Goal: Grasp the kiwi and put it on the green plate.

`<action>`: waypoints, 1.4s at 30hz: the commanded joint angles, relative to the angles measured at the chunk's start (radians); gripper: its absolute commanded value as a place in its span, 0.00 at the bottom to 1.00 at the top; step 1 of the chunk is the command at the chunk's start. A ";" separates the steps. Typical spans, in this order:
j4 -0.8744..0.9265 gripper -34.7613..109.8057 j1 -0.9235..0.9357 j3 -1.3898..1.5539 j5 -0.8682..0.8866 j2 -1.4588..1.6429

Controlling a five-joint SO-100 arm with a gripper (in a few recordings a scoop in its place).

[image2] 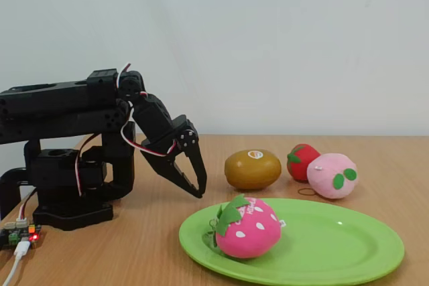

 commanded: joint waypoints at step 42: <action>0.025 0.18 -0.103 -0.905 -0.968 -0.721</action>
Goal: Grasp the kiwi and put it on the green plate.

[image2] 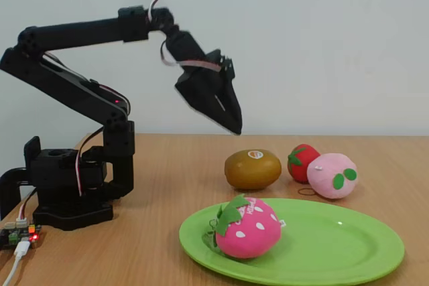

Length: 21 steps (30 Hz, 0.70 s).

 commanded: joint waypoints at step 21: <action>0.084 0.31 -0.071 -0.141 -0.764 -0.123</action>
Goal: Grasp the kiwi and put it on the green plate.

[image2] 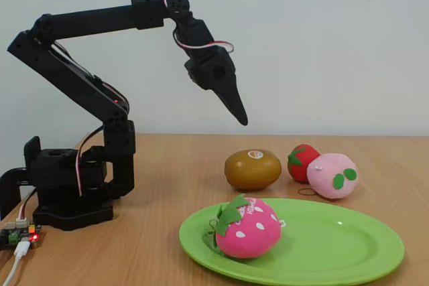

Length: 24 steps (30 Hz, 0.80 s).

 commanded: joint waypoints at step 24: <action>-0.091 0.52 -0.011 0.147 -0.014 -0.006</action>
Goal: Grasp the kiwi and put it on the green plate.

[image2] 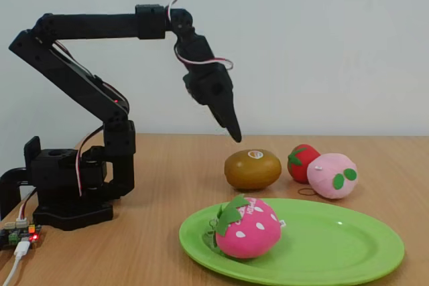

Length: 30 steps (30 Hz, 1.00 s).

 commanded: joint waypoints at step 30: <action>-0.074 0.55 0.014 -0.267 0.078 -0.446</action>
